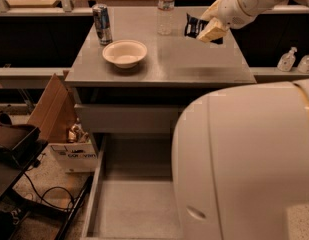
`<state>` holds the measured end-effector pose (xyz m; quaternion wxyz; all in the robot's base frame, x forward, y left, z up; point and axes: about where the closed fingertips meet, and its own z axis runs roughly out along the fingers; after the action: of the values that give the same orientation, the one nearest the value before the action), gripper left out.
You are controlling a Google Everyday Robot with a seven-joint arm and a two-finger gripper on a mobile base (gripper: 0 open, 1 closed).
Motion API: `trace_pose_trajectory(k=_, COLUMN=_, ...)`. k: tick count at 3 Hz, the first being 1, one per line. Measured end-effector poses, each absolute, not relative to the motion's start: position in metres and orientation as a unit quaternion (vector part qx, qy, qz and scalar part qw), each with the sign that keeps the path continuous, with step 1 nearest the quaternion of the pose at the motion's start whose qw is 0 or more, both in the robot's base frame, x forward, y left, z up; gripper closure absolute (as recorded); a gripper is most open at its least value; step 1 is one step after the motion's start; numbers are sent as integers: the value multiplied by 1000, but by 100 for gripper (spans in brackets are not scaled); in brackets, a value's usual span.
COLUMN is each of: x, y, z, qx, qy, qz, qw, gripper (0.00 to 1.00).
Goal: Pick rxbar blueberry from middle drawer and place on counter
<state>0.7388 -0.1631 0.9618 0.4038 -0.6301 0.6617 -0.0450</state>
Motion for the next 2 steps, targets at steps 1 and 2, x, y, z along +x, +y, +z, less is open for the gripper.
trace_pose_trajectory(k=1, x=763, y=-132, z=929, qx=-676, qy=648, qz=-38, qw=348, gripper=100)
trace_pose_trajectory(k=2, x=769, y=-123, z=922, qx=-698, qy=628, qz=-43, qw=340, gripper=83)
